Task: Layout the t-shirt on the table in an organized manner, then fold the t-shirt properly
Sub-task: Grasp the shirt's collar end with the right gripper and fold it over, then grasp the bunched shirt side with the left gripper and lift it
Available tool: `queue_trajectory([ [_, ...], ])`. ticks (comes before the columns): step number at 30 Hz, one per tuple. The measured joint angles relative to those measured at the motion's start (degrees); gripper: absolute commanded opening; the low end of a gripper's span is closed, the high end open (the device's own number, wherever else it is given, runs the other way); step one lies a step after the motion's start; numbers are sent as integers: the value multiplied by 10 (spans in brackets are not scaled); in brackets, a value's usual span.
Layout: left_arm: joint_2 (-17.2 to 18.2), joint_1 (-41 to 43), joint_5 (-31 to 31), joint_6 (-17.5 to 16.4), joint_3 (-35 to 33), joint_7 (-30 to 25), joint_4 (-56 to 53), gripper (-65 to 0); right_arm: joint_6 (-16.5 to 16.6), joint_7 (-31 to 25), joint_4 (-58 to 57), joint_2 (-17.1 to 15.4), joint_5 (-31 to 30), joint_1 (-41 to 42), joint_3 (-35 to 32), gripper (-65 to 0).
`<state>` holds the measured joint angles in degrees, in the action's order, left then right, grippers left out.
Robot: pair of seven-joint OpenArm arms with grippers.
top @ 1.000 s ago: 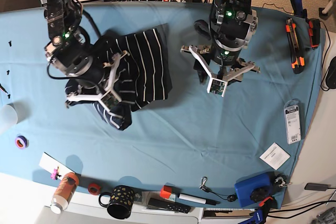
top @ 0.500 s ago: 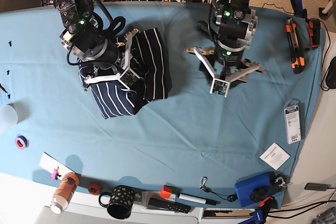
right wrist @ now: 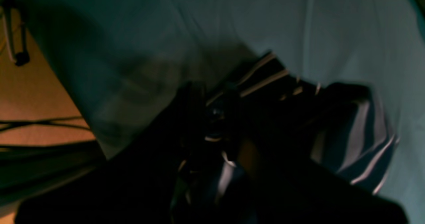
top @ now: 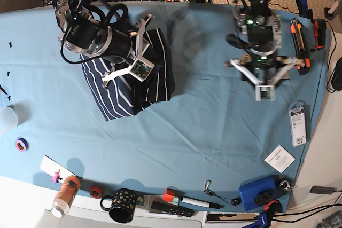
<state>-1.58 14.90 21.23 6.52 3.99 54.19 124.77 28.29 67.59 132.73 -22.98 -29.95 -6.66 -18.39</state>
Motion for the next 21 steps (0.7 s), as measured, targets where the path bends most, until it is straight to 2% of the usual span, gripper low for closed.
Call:
queue_trajectory([
  [2, 0, 0, -34, 1, 22, 0, 0, -390, 0, -17, 11, 0, 6, 2, 0, -554],
  [5, -1, 0, -70, -22, 40, 0, 0, -391, -1, -33, 14, 0, 73, 15, 8, -554],
  [7, -1, 0, -86, -39, 43, 0, 0, -391, -19, -38, 14, 0, 113, 30, 31, -554],
  [9, -2, 0, -118, -79, 43, 0, 0, -391, -48, -51, 14, 1, 136, 40, 69, -554],
  [11, -2, 0, -178, -136, 42, 0, 0, -391, -69, -56, 14, 2, 147, 42, 117, -554],
  [15, -2, 0, -328, -241, 40, -11, 0, -390, -74, -50, -20, 2, 129, 42, 213, -554],
  [18, -2, 0, -410, -273, 40, -17, 0, -390, -72, -7, -89, 3, 84, 40, 263, -554],
  [21, -1, 0, -438, -286, 30, -15, -2, -390, -60, 16, -150, 3, 27, 38, 295, -554],
])
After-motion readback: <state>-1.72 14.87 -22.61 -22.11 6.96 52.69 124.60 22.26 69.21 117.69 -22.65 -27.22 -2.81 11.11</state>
